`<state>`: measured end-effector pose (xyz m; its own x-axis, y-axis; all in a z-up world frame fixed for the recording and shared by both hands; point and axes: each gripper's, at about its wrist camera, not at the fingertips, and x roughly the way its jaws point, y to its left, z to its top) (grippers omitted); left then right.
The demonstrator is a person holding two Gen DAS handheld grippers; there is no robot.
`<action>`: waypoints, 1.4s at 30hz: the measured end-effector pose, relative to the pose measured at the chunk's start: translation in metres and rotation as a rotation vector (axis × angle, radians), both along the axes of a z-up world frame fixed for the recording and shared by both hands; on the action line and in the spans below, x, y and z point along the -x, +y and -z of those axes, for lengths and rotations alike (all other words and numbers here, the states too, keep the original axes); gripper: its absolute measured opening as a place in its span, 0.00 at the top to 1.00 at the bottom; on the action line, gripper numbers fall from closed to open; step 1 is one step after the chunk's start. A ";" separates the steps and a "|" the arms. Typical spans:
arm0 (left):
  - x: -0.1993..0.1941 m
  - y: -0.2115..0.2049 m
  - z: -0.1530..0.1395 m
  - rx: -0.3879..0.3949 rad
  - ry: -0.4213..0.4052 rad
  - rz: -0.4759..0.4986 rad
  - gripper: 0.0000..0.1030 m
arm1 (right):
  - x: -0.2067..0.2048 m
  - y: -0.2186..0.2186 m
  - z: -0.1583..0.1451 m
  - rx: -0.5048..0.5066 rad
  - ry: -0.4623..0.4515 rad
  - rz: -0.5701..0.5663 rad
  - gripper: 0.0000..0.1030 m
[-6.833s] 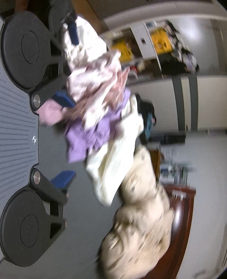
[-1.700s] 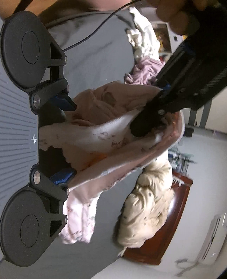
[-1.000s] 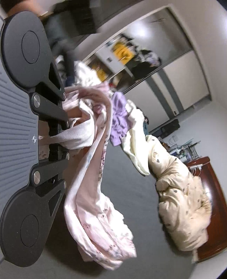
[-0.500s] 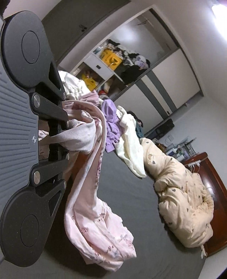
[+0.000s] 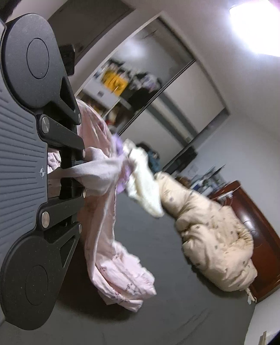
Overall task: Fold clothes
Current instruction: 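Lift the garment with both grippers and shake it out in the air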
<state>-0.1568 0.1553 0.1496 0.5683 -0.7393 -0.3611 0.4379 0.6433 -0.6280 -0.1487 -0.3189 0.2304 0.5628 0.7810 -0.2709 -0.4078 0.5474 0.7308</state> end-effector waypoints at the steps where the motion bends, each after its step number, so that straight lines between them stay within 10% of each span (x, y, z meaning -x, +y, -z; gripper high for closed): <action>1: 0.003 0.009 -0.013 0.034 -0.005 0.002 0.92 | 0.026 0.008 0.003 -0.035 -0.007 0.003 0.95; 10: 0.023 0.054 -0.120 0.282 -0.074 0.039 0.92 | 0.094 -0.041 -0.100 -0.200 -0.184 0.049 0.95; 24: 0.042 0.049 -0.333 0.322 -0.367 -0.003 0.91 | 0.137 -0.057 -0.312 -0.106 -0.565 0.130 0.95; 32: -0.040 0.028 -0.368 0.322 -0.236 -0.075 0.91 | 0.027 -0.065 -0.345 -0.103 -0.389 0.173 0.95; 42: -0.253 -0.026 -0.349 0.197 0.088 -0.319 0.91 | -0.193 -0.069 -0.340 -0.030 -0.113 0.364 0.95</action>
<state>0.0960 0.1296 0.4984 0.7544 -0.5905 -0.2868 0.1744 0.6015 -0.7796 0.0438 -0.3879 0.5701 0.8300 0.5308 -0.1714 -0.2692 0.6504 0.7103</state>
